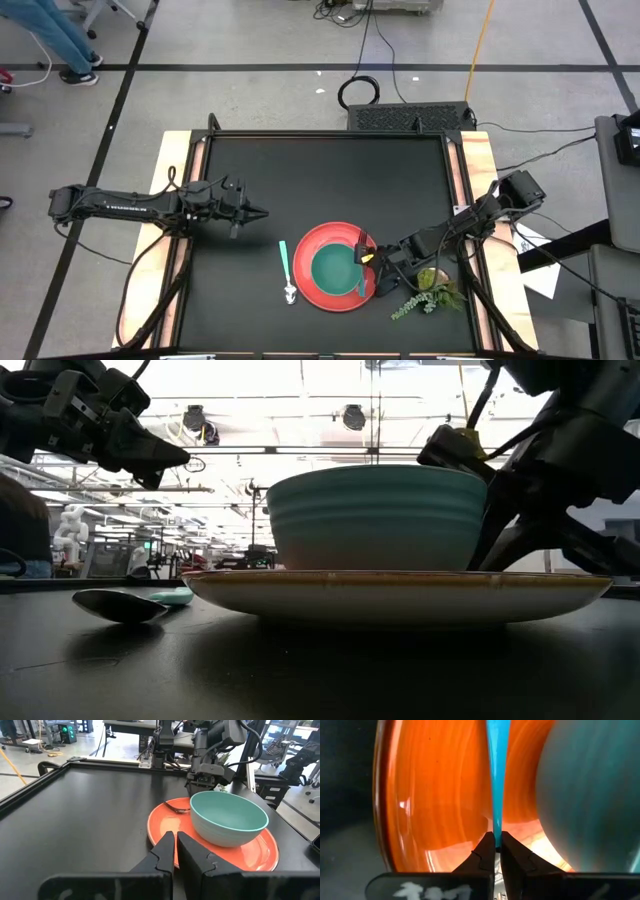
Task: Set table place
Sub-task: Put the light blue fork on the orange plate to the right of the green bowl
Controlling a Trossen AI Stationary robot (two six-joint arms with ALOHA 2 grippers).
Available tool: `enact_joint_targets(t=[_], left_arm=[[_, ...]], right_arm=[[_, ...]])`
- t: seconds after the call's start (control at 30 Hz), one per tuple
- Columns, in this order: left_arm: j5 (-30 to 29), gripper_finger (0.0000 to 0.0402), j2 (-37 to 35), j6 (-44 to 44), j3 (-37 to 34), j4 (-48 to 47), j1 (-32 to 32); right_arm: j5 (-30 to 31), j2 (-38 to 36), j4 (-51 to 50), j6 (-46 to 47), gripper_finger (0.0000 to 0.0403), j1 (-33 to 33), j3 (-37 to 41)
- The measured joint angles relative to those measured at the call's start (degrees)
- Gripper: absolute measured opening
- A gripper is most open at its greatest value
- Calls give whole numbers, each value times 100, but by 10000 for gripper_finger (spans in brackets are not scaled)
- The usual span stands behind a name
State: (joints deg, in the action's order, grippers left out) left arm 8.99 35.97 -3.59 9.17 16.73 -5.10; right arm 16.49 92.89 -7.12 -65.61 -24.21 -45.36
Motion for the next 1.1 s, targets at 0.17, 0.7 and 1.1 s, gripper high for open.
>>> enact_joint_targets(t=[0.17,0.7,1.1], left_arm=[[1,26,1,3,0,-17,0],[4,26,0,6,0,-22,0],[4,26,0,5,0,-22,0]], right_arm=[[-4,2,-21,-2,2,0,0],[-13,6,-43,118,2,0,0],[-35,8,-61,195,41,0,7]])
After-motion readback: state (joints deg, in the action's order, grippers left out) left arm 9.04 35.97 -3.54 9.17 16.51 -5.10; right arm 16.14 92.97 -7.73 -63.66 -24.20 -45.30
